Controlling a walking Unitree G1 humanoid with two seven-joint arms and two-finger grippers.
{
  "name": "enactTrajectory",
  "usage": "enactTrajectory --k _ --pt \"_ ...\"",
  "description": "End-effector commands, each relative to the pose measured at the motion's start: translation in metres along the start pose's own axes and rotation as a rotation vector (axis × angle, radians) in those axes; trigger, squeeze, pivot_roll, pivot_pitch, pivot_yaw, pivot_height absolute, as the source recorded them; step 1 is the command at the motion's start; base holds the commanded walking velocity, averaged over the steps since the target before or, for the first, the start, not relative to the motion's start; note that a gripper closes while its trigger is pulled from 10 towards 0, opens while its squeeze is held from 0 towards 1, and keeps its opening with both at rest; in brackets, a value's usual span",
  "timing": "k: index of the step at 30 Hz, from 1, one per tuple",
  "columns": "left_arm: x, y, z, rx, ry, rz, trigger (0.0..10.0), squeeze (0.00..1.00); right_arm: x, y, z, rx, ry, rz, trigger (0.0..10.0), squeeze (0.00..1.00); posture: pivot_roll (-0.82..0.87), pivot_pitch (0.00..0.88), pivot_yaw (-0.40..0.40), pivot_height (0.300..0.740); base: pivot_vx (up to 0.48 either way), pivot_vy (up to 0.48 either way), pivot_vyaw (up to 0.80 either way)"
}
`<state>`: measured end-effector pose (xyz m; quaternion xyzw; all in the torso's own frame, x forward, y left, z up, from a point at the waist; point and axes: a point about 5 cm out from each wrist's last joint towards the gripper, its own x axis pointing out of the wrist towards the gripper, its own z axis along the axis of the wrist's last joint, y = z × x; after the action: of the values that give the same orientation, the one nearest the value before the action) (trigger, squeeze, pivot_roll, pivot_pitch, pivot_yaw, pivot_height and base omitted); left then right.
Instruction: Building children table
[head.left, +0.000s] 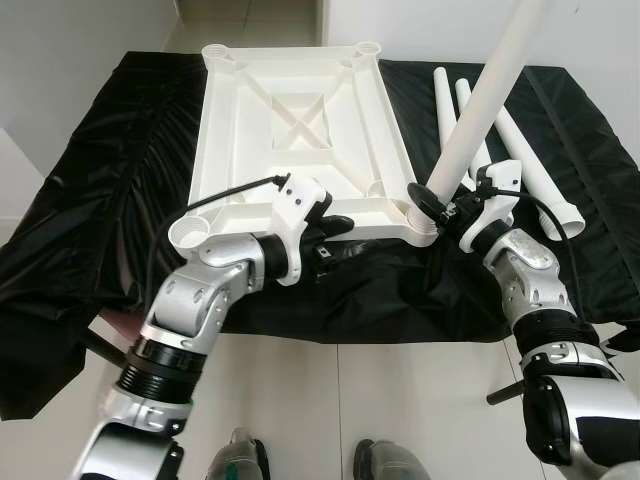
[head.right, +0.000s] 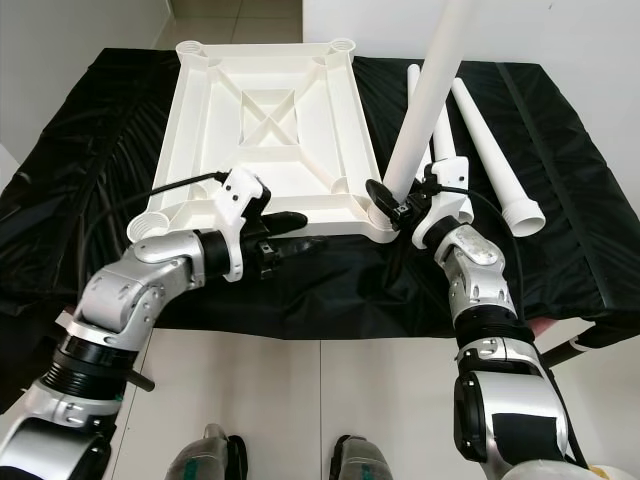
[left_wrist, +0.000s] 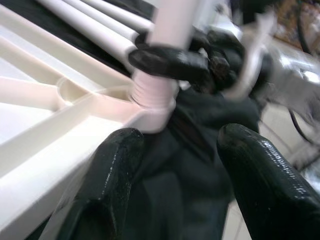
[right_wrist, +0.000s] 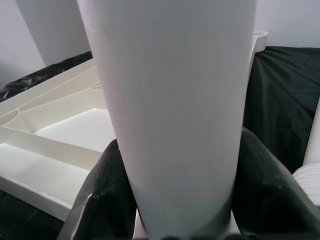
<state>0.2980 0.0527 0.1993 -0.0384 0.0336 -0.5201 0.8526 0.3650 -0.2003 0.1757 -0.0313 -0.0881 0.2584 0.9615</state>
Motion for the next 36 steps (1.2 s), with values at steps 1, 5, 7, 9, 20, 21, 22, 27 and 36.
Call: enactTrajectory --k 1,5,7,9,20,21,22,27,36 --pt "-0.003 0.005 -0.003 -0.021 0.002 0.056 10.0 0.0 -0.004 0.006 -0.013 0.017 0.046 0.008 10.0 0.0 -0.04 0.065 0.036 0.74 0.0 0.0 0.0" --pt "-0.002 0.003 -0.009 0.039 0.038 0.072 10.0 0.0 -0.004 0.006 -0.012 0.014 0.039 -0.001 10.0 0.0 -0.04 0.066 0.035 0.74 0.0 0.0 0.0" --pt "-0.001 0.001 -0.01 0.069 0.043 0.065 10.0 0.0 -0.005 0.006 -0.012 0.014 0.036 -0.007 10.0 0.0 -0.04 0.065 0.036 0.74 0.0 0.0 0.0" --pt "0.0 0.0 -0.01 0.087 0.037 0.062 10.0 0.0 -0.005 0.006 -0.012 0.015 0.032 -0.013 10.0 0.0 -0.04 0.067 0.037 0.74 0.0 0.0 0.0" --pt "0.014 -0.005 -0.018 0.163 0.029 0.141 10.0 0.0 -0.007 0.0 -0.008 0.004 0.017 -0.055 10.0 0.0 -0.05 0.087 0.038 0.74 0.0 0.0 0.0" --pt "0.016 -0.005 -0.02 0.177 0.029 0.16 10.0 0.0 -0.007 0.0 -0.008 0.004 0.017 -0.059 10.0 0.0 -0.05 0.087 0.038 0.74 0.0 0.0 0.0" --pt "0.016 -0.005 -0.02 0.177 0.029 0.16 10.0 0.0 -0.007 0.0 -0.008 0.004 0.017 -0.059 10.0 0.0 -0.05 0.087 0.038 0.74 0.0 0.0 0.0" --pt "0.021 -0.014 -0.025 0.191 0.028 0.142 10.0 0.0 -0.006 0.001 -0.009 0.011 0.015 -0.078 10.0 0.0 -0.04 0.089 0.042 0.74 0.0 0.0 0.0" --pt "0.026 -0.018 -0.027 0.188 0.007 0.143 10.0 0.0 -0.008 -0.003 -0.013 0.011 0.038 -0.241 10.0 0.0 -0.04 0.09 0.039 0.74 0.0 0.0 0.0"
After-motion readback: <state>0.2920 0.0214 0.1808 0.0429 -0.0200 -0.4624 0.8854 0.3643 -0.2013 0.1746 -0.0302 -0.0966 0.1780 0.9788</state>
